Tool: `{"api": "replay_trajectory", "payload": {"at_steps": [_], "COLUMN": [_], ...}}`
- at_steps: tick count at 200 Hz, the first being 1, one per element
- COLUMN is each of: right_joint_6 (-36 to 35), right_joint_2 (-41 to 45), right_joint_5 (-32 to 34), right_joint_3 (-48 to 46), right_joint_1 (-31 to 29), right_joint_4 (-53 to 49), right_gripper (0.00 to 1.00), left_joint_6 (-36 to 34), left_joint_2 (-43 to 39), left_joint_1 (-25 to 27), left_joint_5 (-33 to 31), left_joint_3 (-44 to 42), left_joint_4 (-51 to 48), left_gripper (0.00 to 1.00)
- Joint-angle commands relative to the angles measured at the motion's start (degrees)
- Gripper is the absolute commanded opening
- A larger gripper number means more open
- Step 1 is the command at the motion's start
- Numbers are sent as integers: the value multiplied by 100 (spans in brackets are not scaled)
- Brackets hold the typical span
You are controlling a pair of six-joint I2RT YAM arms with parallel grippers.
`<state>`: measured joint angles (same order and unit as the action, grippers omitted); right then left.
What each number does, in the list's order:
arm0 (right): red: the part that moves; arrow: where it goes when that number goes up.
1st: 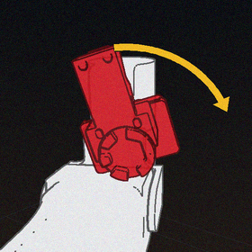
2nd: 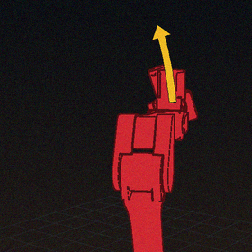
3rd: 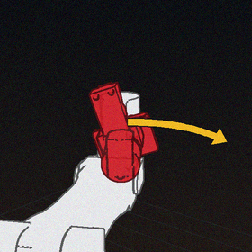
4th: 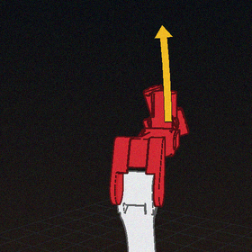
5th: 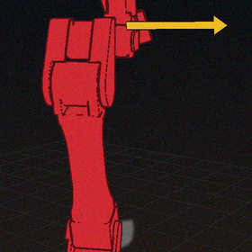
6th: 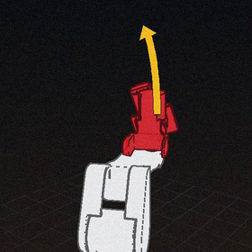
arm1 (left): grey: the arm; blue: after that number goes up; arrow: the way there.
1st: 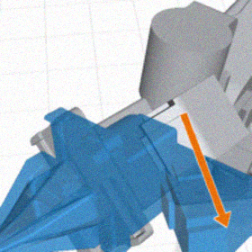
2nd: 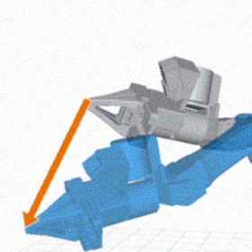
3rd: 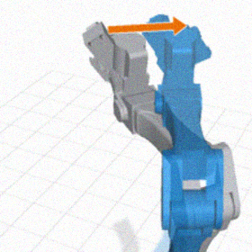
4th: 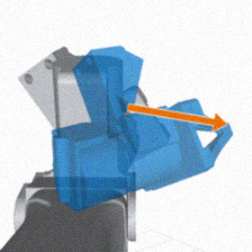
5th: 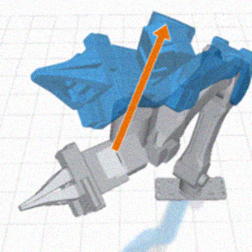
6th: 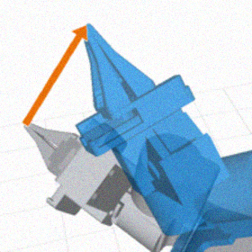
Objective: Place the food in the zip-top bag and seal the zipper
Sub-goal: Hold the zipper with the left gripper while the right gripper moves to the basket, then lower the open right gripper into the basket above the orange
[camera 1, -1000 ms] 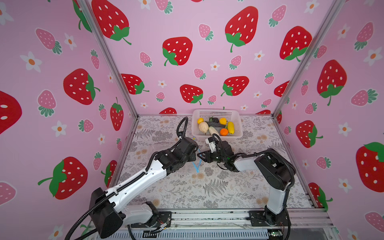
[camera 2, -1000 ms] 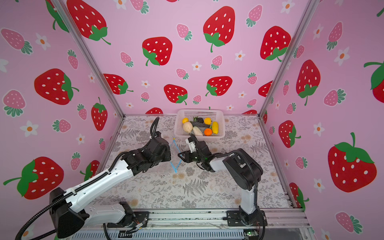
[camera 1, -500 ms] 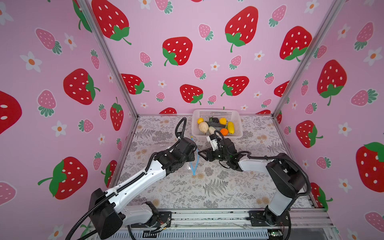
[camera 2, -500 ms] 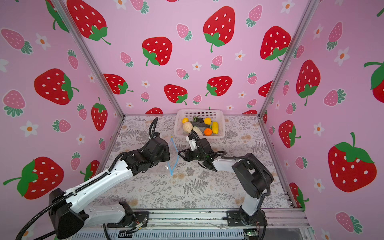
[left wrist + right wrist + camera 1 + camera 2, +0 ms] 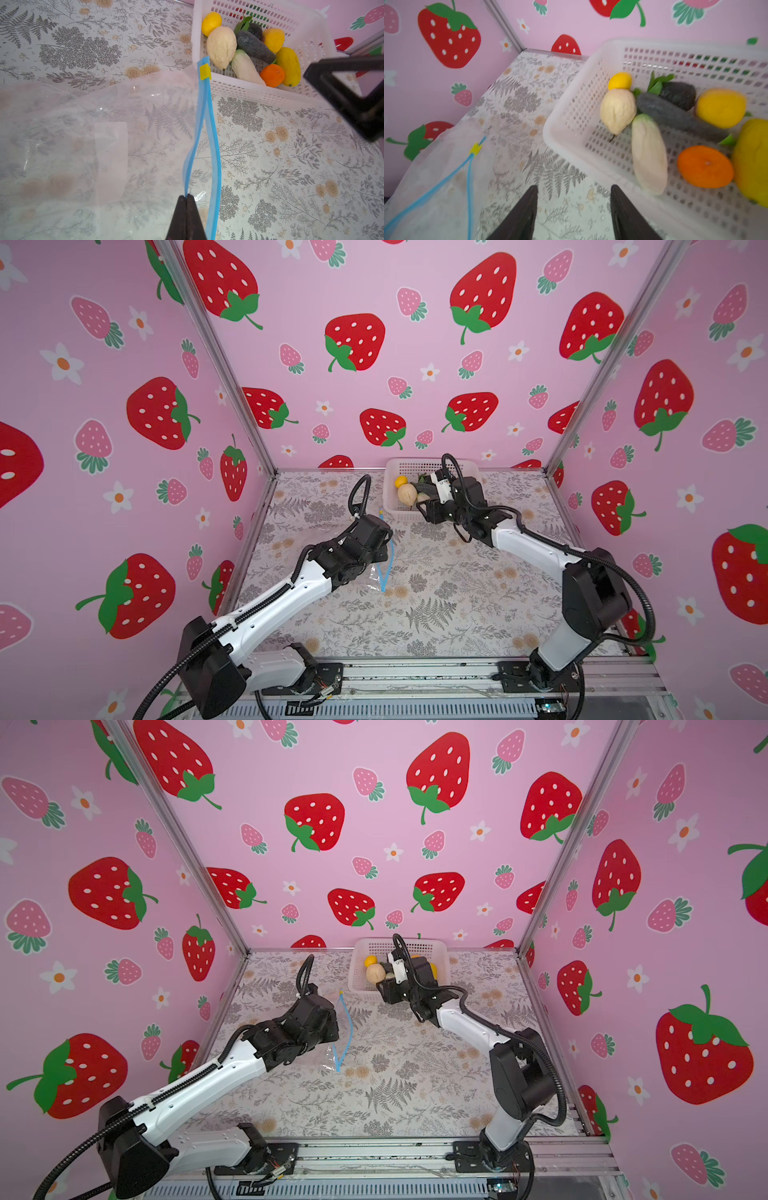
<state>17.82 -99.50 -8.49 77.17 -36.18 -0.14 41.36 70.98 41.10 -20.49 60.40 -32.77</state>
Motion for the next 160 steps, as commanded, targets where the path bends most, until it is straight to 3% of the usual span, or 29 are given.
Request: {"api": "replay_trajectory", "payload": {"at_steps": [1, 43, 82, 123, 160], "right_joint_6": [-405, -724, -899, -1075, -1179], "right_joint_2": [-622, -2127, -3477, -3769, -3587], "right_joint_5": [699, 1108, 1011, 748, 634], "right_joint_3": [899, 3477, 5536, 5703, 5206], "right_joint_1": [111, 276, 443, 515, 516], "right_joint_4": [-1523, -3346, -4720, -5059, -5026], "right_gripper": [58, 57, 55, 54, 52], "left_joint_6": [-31, -111, -138, -142, -121], "left_joint_2": [73, 116, 160, 132, 162], "left_joint_1": [-39, -146, -226, -241, -243], "left_joint_5": [-150, -21, 107, 150, 221], "left_joint_3": [52, 105, 140, 170, 176], "left_joint_4": [35, 16, 37, 42, 9], "left_gripper": [0, 0, 0, 0, 0]}}
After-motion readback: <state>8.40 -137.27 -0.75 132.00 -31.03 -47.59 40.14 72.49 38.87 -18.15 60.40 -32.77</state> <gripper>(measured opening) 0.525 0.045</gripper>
